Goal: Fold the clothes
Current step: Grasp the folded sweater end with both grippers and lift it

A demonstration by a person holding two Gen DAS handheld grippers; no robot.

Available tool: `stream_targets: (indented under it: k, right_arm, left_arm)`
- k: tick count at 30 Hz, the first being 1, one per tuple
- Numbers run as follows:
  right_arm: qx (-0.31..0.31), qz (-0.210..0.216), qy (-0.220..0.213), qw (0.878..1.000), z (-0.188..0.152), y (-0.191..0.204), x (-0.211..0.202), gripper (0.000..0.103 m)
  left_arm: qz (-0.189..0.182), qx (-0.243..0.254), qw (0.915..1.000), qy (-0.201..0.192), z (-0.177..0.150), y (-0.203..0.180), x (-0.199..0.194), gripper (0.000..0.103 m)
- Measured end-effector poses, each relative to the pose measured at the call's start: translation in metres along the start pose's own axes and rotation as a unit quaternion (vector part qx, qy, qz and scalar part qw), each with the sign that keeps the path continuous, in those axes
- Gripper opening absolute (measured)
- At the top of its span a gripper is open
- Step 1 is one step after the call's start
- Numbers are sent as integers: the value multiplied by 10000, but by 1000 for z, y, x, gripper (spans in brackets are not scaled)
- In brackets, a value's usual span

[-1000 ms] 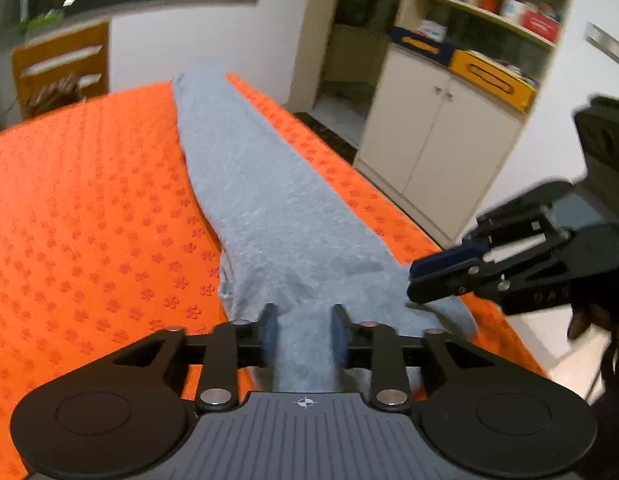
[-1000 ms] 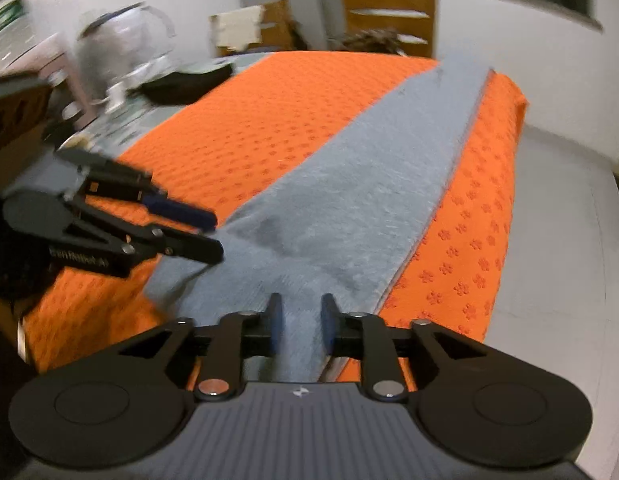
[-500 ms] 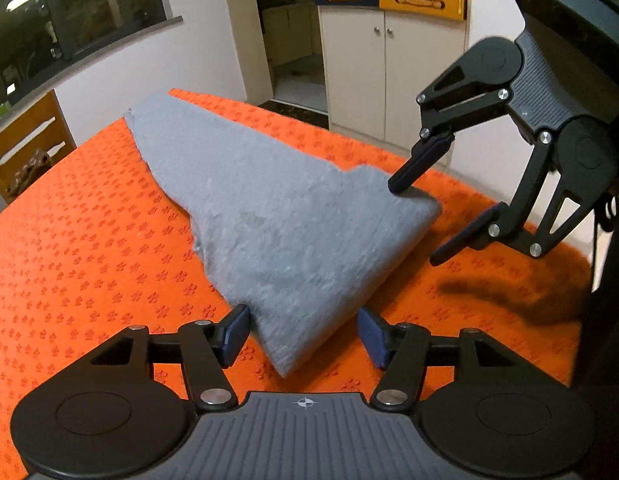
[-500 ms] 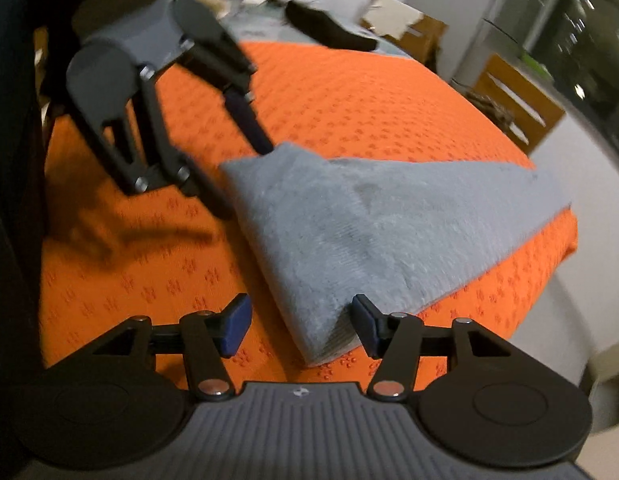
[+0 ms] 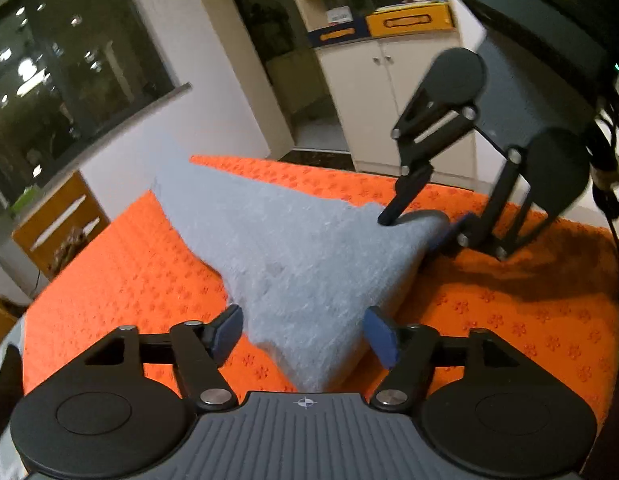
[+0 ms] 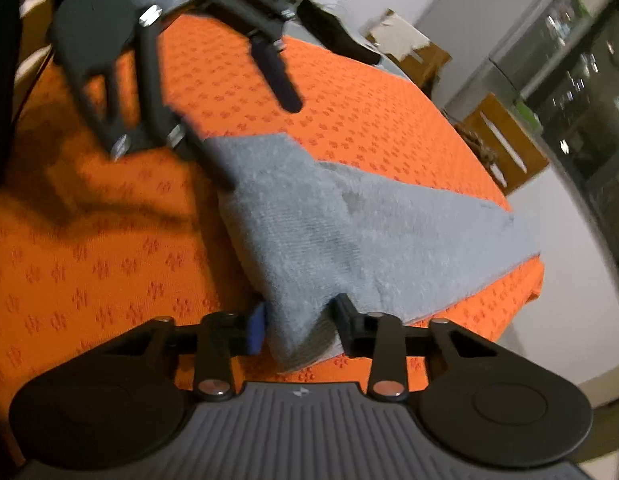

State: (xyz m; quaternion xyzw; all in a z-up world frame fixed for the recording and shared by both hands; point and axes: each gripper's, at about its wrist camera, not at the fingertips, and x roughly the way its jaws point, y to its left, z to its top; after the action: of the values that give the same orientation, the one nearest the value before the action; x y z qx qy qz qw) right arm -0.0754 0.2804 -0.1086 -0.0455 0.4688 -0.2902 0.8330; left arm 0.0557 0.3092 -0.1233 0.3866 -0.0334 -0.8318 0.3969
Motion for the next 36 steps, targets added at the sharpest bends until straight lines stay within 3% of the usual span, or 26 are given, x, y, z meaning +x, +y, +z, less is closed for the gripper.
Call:
stream_targets:
  k: [2,9,10,11,14,16,17,19,23,25,26,28,30,32,36]
  right_arm:
    - [366,122,17,9993,3,-10,-2,32]
    - [1506,546,57,9871,10,-47,-7,31]
    - [1561,586,49,9860,10,-50,-6,31]
    - [1602,622,38,9851,9,-52,-5,31]
    - [1281,586,-81,9900,7,-45,-9,35]
    - [984,523,-184,9936,6,-38,-11,46]
    - [792,473,-246,9954,6,-34,-12,55]
    - [225,311,-368,9986,5,-24,-9,61]
    - [-555,32,-470,9973,4,-14,2,61]
    - [-715,-88,-500,9961,2,-16,10,60]
    - [-687,-17,-469,9965,2,-18,13,50]
    - [-629,119,-410,9971,2,-22,18,31]
    - [-527,120,-422,9976,5,-23,15,30]
    - [-413,158,-374,9983,8,-23,10,29]
    - [-153,84,-339,9993,9,-21,-5,29]
  left_arm:
    - [-41,163,9999,-37,1,-5,4,72]
    - [-38,453,9989,-142,-1,-14,17,72]
    - [-14,477,9988,-101,-2,-14,20,69]
    - [-11,445,9990,-47,-3,-12,23,57]
    - [-43,256,9996,84,-4,-4,28,37]
    - [-88,79,9999,70,-1,2,28,30]
    - [-102,-7,9999,63,1,5,27,29]
    - [-139,-26,9999,59,5,8,26,29]
    - [-211,6,9998,61,5,12,26,30]
    - [-222,47,9997,63,3,14,27,36]
    - [-224,97,9997,95,2,13,29,44]
    - [-258,253,9990,263,-2,11,36,49]
    - [-205,361,9987,289,-7,8,42,49]
    - [-202,383,9988,206,-6,8,40,34]
    - [-213,406,9989,-47,-1,10,27,27]
